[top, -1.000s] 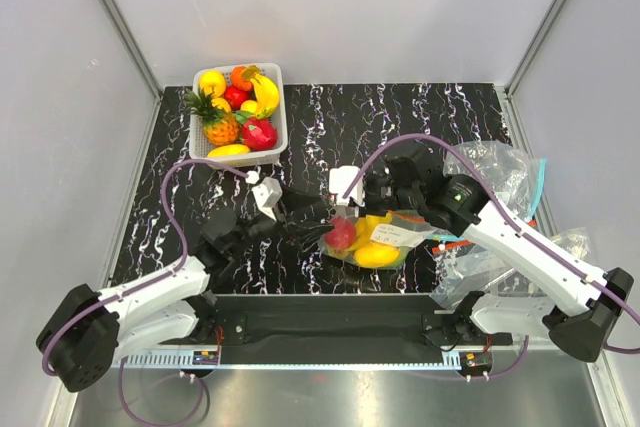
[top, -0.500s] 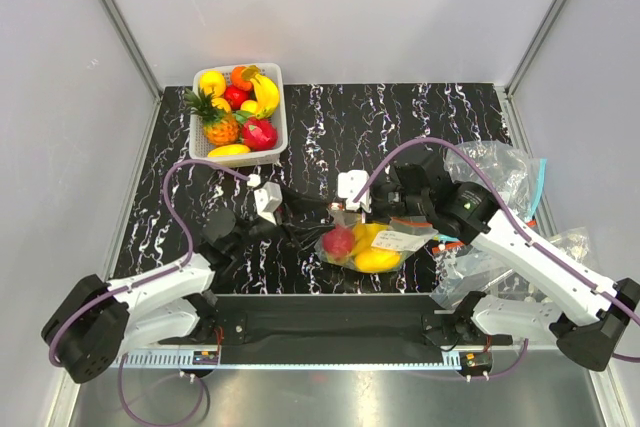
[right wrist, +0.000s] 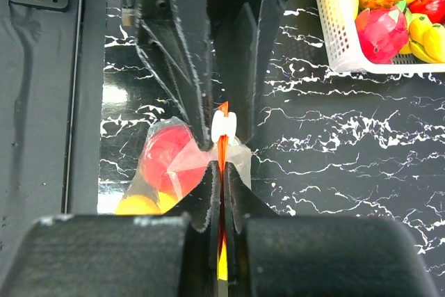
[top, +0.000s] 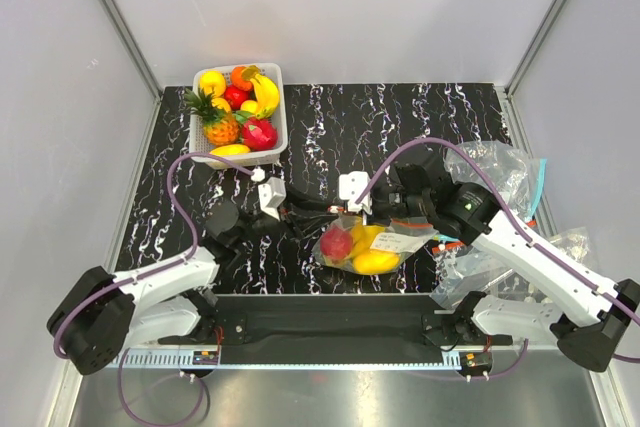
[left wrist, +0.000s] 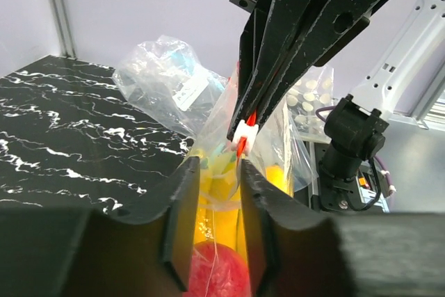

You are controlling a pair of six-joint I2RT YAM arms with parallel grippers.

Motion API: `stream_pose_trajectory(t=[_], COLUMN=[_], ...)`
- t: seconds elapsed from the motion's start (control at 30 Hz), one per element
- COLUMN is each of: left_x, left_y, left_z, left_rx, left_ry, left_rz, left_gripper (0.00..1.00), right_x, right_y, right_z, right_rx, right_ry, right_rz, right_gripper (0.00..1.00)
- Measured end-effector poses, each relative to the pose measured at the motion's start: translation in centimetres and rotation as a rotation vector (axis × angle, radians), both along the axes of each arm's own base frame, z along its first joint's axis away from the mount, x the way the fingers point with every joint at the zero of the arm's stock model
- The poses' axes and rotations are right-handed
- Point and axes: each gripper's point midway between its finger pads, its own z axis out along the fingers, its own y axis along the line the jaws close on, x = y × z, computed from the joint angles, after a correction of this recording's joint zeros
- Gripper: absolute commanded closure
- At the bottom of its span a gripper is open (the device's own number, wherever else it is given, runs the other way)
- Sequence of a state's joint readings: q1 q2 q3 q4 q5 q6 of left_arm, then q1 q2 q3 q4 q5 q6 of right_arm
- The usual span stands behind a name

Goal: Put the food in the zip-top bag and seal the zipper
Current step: Zip the zipper food storage bag at the center of the board.

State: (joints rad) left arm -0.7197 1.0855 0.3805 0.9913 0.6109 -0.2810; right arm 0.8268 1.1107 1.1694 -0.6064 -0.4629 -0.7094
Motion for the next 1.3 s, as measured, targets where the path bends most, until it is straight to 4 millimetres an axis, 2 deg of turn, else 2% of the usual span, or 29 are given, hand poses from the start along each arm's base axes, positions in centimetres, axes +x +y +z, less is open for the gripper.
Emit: stream_pose_trajectory(t=[0.1,0.2,0.23,0.27,0.3,0.4,0.7,1.03,1.17,1.3], left_x=[-0.1,-0.2,-0.3,-0.4,-0.4,-0.3,-0.2,-0.2,-0.4,-0.4], left_y=[-0.3,-0.4,-0.4,-0.5,-0.5,-0.6,-0.7,-0.6,-0.5,-0.5], left_z=[-0.1,-0.1,0.0,0.0,0.0,-0.2,-0.7,-0.7,-0.4,-0.4], left_rx=[0.007,0.01,0.011,0.012,0.012,0.025,0.046,0.053,0.051,0.053], left_ry=[0.001,-0.003,-0.007,-0.009,-0.01,0.004,0.028,0.009,-0.013,-0.021], left_rz=[-0.019,-0.032,-0.039,-0.042,-0.045,-0.045,-0.047,-0.043,-0.044,-0.046], left_gripper=[0.81,0.98,1.0,1.0,1.0,1.0,1.0,1.0,1.0,1.0], right_x=[-0.1,-0.2,-0.2,-0.2,-0.3,-0.3,-0.6,-0.4,-0.3,-0.2], right_y=[-0.1,-0.2,-0.3,-0.3,-0.3,-0.1,0.5,1.2,1.3,1.6], right_z=[0.0,0.0,0.0,0.1,0.1,0.5,1.5,0.4,0.4,0.6], right_rx=[0.001,0.003,0.003,0.004,0.005,0.023,0.072,0.056,0.059,0.063], right_ry=[-0.001,-0.004,-0.004,-0.004,-0.002,-0.006,-0.01,0.043,0.045,0.048], right_rz=[-0.001,-0.001,-0.001,-0.001,-0.002,0.004,0.022,0.024,0.022,0.025], right_gripper=[1.0,1.0,0.96,0.84,0.79,0.7,0.66,0.55,0.61,0.62])
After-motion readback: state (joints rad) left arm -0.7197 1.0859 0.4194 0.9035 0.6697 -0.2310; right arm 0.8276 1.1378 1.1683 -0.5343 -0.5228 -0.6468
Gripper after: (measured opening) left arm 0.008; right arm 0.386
